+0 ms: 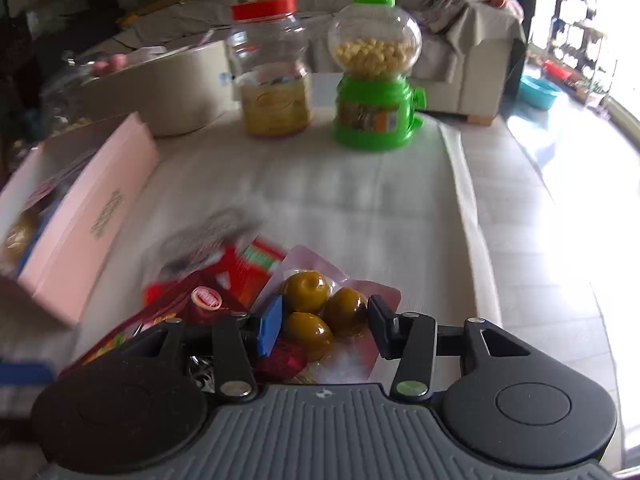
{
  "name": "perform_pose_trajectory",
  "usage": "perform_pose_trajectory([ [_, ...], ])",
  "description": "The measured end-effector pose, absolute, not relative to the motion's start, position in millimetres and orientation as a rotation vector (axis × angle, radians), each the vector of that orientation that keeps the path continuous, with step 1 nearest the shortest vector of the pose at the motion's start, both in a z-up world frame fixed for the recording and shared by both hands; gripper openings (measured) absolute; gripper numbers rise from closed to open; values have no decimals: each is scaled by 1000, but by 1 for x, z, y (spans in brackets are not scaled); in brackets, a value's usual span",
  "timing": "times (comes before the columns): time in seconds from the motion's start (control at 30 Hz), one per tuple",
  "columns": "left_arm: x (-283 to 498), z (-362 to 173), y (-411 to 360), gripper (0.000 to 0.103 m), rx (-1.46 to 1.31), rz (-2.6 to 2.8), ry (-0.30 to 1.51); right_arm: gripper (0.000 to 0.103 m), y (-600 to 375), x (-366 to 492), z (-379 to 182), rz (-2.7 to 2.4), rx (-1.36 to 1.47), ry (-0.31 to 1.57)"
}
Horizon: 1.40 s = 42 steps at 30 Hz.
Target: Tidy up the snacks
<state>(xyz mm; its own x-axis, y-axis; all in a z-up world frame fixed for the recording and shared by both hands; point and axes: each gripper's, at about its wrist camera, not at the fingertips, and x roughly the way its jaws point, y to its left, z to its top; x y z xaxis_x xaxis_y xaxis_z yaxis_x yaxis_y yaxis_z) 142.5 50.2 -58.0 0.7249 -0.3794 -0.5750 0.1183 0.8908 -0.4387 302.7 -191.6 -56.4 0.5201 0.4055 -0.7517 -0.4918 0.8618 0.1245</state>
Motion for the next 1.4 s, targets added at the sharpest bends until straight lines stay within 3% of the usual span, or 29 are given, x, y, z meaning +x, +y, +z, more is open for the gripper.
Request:
perform_pose_trajectory([
  [0.33,152,-63,20,60,-256,-307,763,47,-227,211,-50,656,-60,836],
  [0.73,106,-63,5,61,-116,-353,815,48,-238,178,-59,675,-75,818],
  [0.8,99,-61,7,60,-119,-357,821,62,-238,169,-56,680,-72,799],
  [0.87,94,-58,9,60,-116,-344,816,69,-240,159,-50,657,-81,755],
  [1.07,105,-59,40,60,-273,-224,773,69,-240,135,-35,624,-95,652],
  [1.13,111,-63,50,60,-330,-195,773,66,-235,132,-34,665,-59,661],
  [1.2,112,-66,57,60,-369,-188,775,47,-225,131,-35,702,-46,674],
  [1.3,107,-64,65,60,-392,-189,760,33,-202,132,-40,746,-73,712],
  [1.4,102,-63,74,60,-404,-177,745,26,-179,135,-46,804,-80,754],
])
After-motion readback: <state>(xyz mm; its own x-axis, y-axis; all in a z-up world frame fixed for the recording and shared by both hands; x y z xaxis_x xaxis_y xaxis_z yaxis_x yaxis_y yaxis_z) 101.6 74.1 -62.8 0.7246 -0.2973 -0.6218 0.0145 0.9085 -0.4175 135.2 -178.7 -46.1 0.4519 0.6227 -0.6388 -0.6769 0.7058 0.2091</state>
